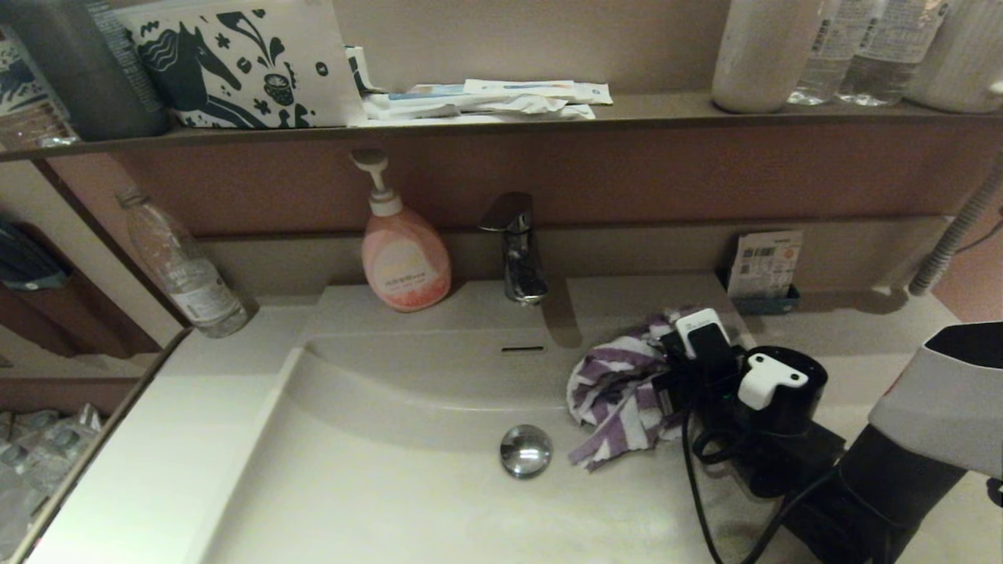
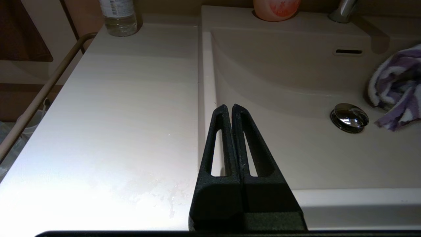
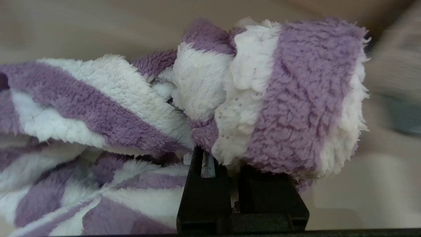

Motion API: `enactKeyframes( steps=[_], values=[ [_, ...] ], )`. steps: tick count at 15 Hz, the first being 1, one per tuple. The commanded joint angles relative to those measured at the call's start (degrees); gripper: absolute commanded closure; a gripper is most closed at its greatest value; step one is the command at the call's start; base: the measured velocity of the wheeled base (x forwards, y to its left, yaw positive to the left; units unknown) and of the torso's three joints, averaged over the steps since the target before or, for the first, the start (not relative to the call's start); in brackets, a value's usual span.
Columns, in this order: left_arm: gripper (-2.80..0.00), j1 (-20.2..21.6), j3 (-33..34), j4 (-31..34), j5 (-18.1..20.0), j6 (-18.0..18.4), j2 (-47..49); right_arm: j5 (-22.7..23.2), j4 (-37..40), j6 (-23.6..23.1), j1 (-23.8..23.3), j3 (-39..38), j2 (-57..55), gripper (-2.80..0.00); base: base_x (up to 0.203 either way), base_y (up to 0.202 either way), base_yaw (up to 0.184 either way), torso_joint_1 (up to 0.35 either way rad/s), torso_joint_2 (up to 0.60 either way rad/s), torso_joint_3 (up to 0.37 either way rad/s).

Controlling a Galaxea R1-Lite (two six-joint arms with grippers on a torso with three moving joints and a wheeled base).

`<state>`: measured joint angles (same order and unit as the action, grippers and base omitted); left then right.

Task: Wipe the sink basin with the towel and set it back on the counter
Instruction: Wipe the sink

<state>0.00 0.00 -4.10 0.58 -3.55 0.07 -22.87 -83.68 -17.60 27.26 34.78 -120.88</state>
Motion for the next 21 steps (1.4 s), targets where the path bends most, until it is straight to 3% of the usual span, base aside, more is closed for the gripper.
enactKeyframes(
  steps=[1,5,8,11,16,17,21],
  values=[
    [0.0,0.0,0.0,0.0,0.0,-0.1,0.0,0.1,-0.5,-0.1,-0.6,-1.2,3.2,0.0,0.0,0.0,0.0,0.0,0.0,0.0],
    [0.0,0.0,0.0,0.0,0.0,-0.1,0.0,0.0,1.0,-1.5,-0.5,-2.8,9.1,0.0,0.0,0.0,0.0,0.0,0.0,0.0],
    [0.0,0.0,0.0,0.0,0.0,-0.1,0.0,-1.0,9.4,-2.1,-0.9,-2.7,18.3,0.0,0.0,0.0,0.0,0.0,0.0,0.0],
    [0.0,0.0,0.0,0.0,0.0,-0.1,0.0,-2.9,27.6,-2.0,-1.1,-1.0,32.9,0.0,0.0,0.0,0.0,0.0,0.0,0.0],
    [0.0,0.0,0.0,0.0,0.0,-0.1,0.0,-7.6,80.3,0.9,-3.3,16.4,55.9,0.0,0.0,0.0,0.0,0.0,0.0,0.0],
    [0.0,0.0,0.0,0.0,0.0,-0.1,0.0,-8.6,85.8,1.3,-6.2,19.1,58.3,0.0,0.0,0.0,0.0,0.0,0.0,0.0],
    [0.0,0.0,0.0,0.0,0.0,-0.1,0.0,-7.7,93.7,1.6,-22.2,22.9,61.4,0.0,0.0,0.0,0.0,0.0,0.0,0.0]
  ],
)
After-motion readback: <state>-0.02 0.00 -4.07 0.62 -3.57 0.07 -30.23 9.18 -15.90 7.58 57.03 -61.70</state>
